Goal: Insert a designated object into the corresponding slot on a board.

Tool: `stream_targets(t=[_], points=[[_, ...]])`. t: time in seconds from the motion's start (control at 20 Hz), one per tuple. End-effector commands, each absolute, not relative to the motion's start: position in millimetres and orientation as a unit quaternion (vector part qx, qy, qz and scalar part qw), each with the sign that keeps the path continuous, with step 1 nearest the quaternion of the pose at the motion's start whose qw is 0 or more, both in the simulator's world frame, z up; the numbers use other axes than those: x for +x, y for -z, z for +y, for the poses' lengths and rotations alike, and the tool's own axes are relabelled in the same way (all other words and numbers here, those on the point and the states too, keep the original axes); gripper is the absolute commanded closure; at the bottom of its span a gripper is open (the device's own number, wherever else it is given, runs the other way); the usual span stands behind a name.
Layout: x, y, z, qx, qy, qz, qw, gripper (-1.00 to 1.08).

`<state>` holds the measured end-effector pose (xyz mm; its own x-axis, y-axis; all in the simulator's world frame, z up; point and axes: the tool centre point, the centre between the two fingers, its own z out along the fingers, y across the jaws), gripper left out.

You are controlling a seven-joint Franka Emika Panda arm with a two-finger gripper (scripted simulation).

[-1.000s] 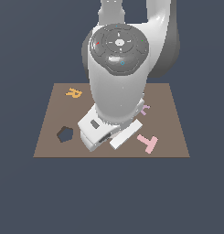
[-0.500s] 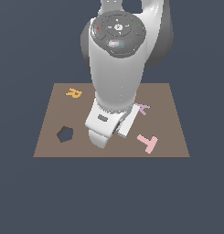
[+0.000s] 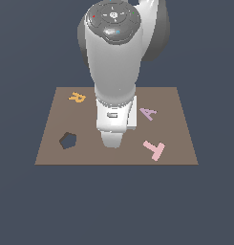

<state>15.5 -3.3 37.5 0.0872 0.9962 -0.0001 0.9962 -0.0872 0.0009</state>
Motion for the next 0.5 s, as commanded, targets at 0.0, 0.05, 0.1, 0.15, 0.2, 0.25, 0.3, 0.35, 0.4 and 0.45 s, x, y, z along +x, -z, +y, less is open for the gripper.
stream_targets(t=[0.0, 0.05, 0.1, 0.15, 0.2, 0.25, 0.3, 0.35, 0.4, 0.45], points=[[10.7, -38.4, -7.5, 0.705, 0.000, 0.709, 0.001, 1.08], [9.0, -38.6, -9.1, 0.693, 0.000, 0.721, 0.001, 1.08], [7.5, -38.8, -10.7, 0.682, 0.000, 0.731, 0.001, 1.08], [6.1, -38.9, -12.3, 0.671, 0.000, 0.741, 0.001, 1.08], [4.9, -39.1, -13.9, 0.661, 0.000, 0.751, 0.001, 1.08], [3.8, -39.2, -15.4, 0.651, 0.000, 0.759, 0.001, 1.08], [2.7, -39.4, -16.9, 0.641, 0.000, 0.768, 0.001, 1.08], [1.8, -39.5, -18.3, 0.632, 0.000, 0.775, 0.001, 1.08], [0.9, -39.7, -19.6, 0.623, 0.000, 0.782, 0.001, 1.08], [0.2, -39.8, -21.0, 0.615, 0.000, 0.789, 0.001, 1.08]])
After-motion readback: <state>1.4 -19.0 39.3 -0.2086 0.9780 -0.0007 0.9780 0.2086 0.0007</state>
